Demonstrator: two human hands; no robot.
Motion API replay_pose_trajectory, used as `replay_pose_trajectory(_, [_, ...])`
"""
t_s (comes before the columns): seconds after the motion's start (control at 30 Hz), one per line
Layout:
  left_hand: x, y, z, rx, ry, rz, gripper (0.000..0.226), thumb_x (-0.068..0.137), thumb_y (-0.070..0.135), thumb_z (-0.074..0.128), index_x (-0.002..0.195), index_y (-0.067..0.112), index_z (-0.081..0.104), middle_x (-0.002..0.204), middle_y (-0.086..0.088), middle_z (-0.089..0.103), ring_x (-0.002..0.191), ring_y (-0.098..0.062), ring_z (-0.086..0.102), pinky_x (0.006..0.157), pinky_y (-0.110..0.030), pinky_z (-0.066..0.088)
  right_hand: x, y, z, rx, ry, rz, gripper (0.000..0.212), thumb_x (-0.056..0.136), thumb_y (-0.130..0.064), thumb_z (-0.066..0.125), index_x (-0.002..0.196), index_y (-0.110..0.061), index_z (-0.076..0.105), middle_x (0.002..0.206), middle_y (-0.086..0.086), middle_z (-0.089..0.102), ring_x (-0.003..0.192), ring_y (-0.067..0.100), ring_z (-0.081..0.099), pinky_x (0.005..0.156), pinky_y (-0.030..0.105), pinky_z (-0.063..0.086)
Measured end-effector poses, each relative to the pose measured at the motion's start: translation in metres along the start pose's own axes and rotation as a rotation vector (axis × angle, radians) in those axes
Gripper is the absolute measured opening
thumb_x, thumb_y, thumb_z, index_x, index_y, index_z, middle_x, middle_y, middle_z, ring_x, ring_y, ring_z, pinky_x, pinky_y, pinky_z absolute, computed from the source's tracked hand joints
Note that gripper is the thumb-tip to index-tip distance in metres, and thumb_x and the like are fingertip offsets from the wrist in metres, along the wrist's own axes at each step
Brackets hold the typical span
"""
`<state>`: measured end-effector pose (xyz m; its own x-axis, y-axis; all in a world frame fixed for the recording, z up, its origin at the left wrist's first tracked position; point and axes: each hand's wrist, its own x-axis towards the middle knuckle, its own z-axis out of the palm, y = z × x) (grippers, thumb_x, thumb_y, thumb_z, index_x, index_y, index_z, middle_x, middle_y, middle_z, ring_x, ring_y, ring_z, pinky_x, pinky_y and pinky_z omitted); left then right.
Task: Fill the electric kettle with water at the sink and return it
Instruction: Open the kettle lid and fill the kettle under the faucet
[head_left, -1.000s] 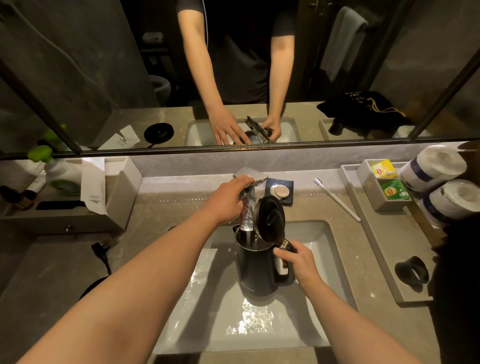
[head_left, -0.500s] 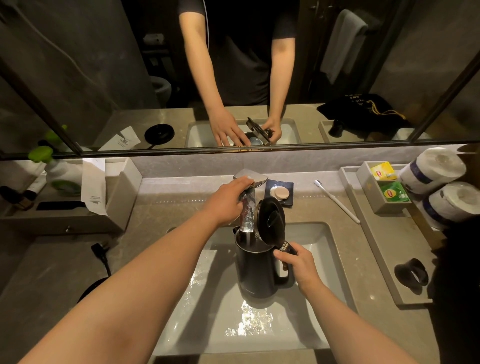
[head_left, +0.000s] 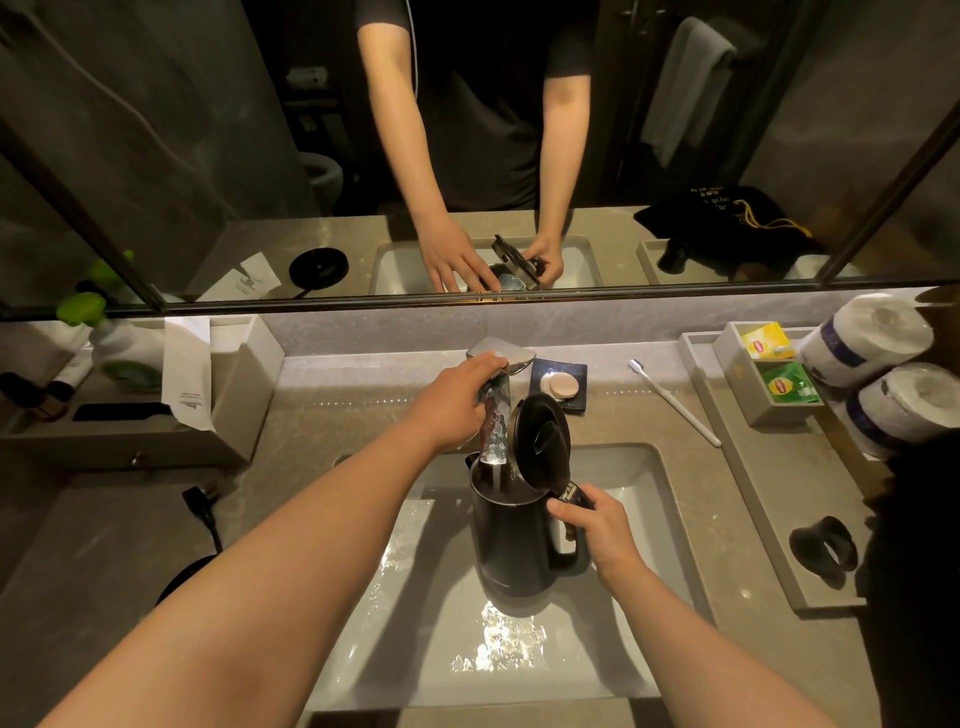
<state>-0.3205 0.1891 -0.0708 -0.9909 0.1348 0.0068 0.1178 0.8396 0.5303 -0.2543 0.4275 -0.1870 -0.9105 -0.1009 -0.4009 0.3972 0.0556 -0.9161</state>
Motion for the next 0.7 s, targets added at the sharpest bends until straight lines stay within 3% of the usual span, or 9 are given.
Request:
replay_pose_trajectory(0.2, [-0.0001,-0.0009,0.001,0.002,0.008,-0.003,0.065,0.083,0.009,0.058,0.14,0.03,0.037,0.151,0.002,0.037,0.131,-0.025,0.039,0.105,-0.042,0.036,-0.0004,-0.0019,0.0001,0.0,-0.003,0.003,0.021,0.066,-0.024,0.081,0.072,-0.01,0.067,0.059,-0.002,0.062,0.063,0.022,0.055,0.058,0.036,0.046])
replay_pose_trajectory(0.53, [-0.0009,0.0016,-0.001,-0.008,0.005,0.001,0.063,0.085,0.009,0.057,0.141,0.027,0.037,0.151,0.0,0.036,0.134,-0.024,0.037,0.108,-0.043,0.034,-0.0015,-0.0064,0.0013,0.022,-0.001,-0.007,0.031,0.061,-0.026,0.082,0.072,-0.004,0.062,0.061,0.007,0.056,0.059,0.023,0.052,0.056,0.035,0.044])
replay_pose_trajectory(0.7, [-0.0014,0.0033,-0.0019,0.002,0.01,0.001,0.062,0.086,0.01,0.057,0.142,0.027,0.036,0.152,0.0,0.036,0.134,-0.025,0.037,0.107,-0.042,0.034,-0.0009,-0.0051,0.0009,0.021,-0.004,-0.003,0.028,0.06,-0.025,0.082,0.069,-0.008,0.062,0.058,0.004,0.057,0.055,0.019,0.053,0.054,0.033,0.045])
